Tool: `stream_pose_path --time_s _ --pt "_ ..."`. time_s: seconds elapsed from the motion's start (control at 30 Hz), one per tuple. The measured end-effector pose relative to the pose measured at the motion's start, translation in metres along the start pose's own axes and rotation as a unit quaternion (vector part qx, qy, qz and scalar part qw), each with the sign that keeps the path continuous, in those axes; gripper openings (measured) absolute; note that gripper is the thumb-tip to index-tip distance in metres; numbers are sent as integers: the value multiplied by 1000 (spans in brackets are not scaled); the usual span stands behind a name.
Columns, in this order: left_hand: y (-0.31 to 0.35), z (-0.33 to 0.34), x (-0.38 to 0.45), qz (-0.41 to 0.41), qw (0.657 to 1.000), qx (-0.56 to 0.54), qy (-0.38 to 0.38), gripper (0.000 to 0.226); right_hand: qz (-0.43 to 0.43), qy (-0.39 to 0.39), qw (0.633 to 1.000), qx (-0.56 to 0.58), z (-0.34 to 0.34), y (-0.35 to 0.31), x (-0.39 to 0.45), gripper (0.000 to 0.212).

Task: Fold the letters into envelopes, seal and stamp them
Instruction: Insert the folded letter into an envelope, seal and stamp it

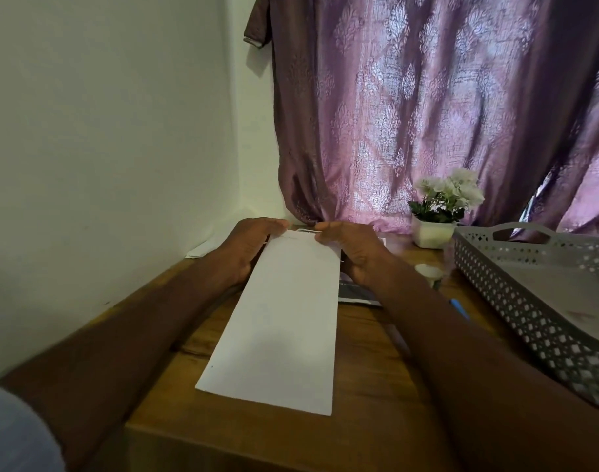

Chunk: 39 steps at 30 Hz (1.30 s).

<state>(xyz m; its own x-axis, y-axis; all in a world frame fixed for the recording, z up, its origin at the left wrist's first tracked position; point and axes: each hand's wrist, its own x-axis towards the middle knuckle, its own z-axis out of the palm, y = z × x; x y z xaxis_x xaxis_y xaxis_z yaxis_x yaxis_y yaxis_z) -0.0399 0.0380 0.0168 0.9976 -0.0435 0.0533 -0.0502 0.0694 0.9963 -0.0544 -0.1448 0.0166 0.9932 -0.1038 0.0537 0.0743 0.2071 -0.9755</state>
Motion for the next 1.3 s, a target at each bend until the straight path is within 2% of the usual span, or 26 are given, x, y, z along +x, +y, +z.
stream_pose_path --time_s 0.13,0.2,0.33,0.5,0.67,0.9,1.1,1.23,1.3 --pt "0 1 1 44 998 41 -17 11 -3 -24 1000 -3 5 2 -1 17" --pt "1 0 2 59 996 63 -13 14 5 -21 1000 -2 4 2 -2 18" --pt "6 -6 5 66 997 50 -4 22 24 4 1000 7 -4 -3 -1 32" --pt "5 -7 5 58 998 20 -2 28 39 19 998 41 -13 -4 0 27" --pt "2 -5 5 49 999 11 -7 24 50 -29 997 55 -5 -2 -5 45" --pt "3 -7 9 19 1000 2 12 17 37 7 997 72 -8 -3 2 23" --pt "4 -7 7 8 999 -1 47 15 46 -3 996 71 -9 -4 1 26" --pt "5 -14 9 -14 1000 24 -14 41 52 -23 996 63 -10 -6 -2 36" --pt "4 -15 10 -26 997 47 -60 55 55 -49 996 48 -7 -5 -5 32"
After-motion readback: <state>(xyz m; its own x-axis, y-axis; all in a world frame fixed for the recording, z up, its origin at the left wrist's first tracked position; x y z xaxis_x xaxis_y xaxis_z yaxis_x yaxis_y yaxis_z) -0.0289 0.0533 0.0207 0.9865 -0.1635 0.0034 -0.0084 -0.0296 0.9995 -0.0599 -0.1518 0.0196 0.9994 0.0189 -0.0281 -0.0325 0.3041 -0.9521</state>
